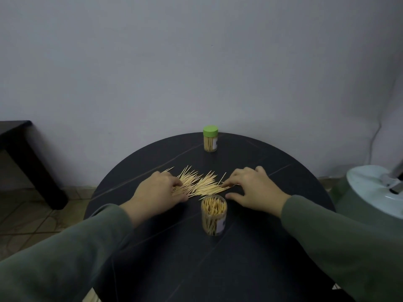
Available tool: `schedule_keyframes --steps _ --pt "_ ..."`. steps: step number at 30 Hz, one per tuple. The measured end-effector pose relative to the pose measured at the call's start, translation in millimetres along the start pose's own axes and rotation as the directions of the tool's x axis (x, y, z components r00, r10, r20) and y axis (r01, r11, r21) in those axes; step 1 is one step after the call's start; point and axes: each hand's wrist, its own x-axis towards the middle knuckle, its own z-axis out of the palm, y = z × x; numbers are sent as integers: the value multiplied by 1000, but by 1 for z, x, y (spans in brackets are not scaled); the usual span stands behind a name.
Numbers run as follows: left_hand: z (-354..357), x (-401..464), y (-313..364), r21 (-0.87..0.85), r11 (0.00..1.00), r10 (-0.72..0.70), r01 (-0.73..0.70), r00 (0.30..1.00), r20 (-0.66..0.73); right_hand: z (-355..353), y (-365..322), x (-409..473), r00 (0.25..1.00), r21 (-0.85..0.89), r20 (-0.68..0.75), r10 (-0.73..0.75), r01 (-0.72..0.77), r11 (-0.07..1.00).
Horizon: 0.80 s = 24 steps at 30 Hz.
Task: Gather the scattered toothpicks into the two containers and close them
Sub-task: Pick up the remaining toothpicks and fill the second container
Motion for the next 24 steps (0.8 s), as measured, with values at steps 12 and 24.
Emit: schedule_keyframes --steps 12,24 --pt "5 12 16 44 999 1 1 999 -41 13 -13 32 991 -144 17 -132 133 981" --pt "2 17 30 156 988 -13 5 999 50 14 -22 23 998 -251 29 -54 60 966"
